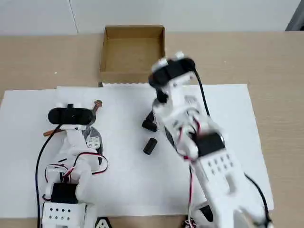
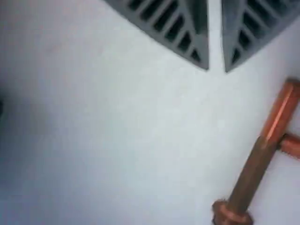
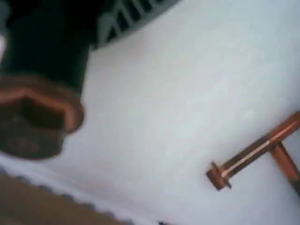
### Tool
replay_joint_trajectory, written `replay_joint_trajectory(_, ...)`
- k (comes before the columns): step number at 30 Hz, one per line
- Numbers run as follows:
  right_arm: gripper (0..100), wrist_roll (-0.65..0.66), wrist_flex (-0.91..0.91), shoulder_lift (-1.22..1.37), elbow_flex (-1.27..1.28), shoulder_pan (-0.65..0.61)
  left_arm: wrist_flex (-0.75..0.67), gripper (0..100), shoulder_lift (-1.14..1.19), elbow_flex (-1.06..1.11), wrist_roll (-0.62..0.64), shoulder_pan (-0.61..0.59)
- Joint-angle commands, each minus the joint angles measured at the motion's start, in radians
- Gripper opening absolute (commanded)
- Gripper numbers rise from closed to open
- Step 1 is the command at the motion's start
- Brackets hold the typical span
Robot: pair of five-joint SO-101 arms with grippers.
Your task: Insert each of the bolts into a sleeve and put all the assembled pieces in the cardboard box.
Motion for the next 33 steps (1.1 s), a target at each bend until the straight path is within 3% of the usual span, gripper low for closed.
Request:
replay_joint_trajectory(1,0.3,-0.008,-0.076,0.176,-0.215,0.022,-0.005,0,-0.011,0.018,-0.012,-0.005)
replay_joint_trajectory(13,0.3,-0.005,-0.209,0.723,-0.723,0.064,-0.005,0,-0.011,0.094,-0.011,-0.002)
replay_joint_trajectory(21,0.3,0.075,-0.275,1.043,-1.014,0.062,-0.005,0,-0.011,0.111,-0.006,0.000)
replay_joint_trajectory(33,4.0,0.130,-0.288,1.285,-1.172,0.064,-0.005,0,-0.011,0.111,-0.006,0.000)
